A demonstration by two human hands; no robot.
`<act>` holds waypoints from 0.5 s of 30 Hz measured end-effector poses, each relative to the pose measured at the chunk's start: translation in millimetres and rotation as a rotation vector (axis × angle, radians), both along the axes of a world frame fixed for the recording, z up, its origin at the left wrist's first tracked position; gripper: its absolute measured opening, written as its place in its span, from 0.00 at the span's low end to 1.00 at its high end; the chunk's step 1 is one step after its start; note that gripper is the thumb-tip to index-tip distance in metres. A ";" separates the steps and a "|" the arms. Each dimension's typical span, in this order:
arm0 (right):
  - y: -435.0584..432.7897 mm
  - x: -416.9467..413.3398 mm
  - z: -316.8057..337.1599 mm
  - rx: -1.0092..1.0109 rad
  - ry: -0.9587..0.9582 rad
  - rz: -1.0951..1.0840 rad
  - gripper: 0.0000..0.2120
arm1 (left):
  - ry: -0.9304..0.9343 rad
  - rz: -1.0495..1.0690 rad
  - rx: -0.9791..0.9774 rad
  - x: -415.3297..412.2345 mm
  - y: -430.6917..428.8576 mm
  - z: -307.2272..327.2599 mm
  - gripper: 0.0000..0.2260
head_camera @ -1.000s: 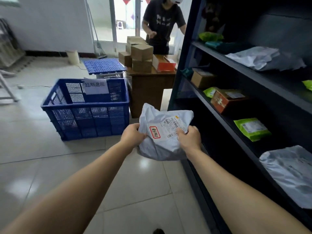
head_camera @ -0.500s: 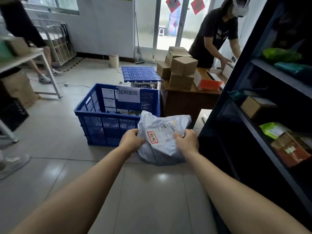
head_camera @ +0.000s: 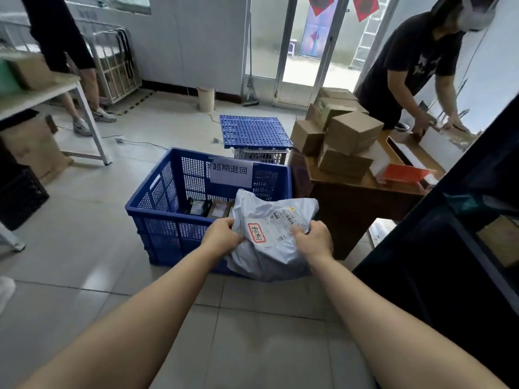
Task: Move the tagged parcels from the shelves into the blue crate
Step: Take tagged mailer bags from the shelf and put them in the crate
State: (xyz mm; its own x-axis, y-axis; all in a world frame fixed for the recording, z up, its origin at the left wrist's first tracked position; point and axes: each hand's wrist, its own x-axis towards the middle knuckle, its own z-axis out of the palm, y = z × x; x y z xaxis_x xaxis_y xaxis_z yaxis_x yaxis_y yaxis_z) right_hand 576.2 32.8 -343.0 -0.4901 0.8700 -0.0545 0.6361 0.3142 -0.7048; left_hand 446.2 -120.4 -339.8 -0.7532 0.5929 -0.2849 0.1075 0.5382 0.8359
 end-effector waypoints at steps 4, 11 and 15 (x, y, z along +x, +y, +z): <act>33.5 -62.5 -2.6 -0.016 -0.024 0.005 0.17 | -0.008 -0.011 -0.019 -61.6 31.5 -3.5 0.07; 95.5 -150.0 -16.6 -0.057 -0.064 0.000 0.16 | -0.013 -0.028 -0.066 -151.4 95.5 -18.5 0.10; 140.7 -197.4 -36.7 -0.089 -0.095 0.014 0.16 | -0.037 -0.022 -0.098 -195.2 137.5 -36.7 0.12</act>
State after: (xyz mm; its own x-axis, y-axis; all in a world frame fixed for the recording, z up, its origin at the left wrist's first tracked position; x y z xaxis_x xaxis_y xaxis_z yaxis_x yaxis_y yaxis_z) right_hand 378.8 173.5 -379.8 -0.4908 0.8528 -0.1782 0.6975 0.2620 -0.6670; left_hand 251.1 17.1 -376.5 -0.7286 0.5769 -0.3692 0.0903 0.6152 0.7832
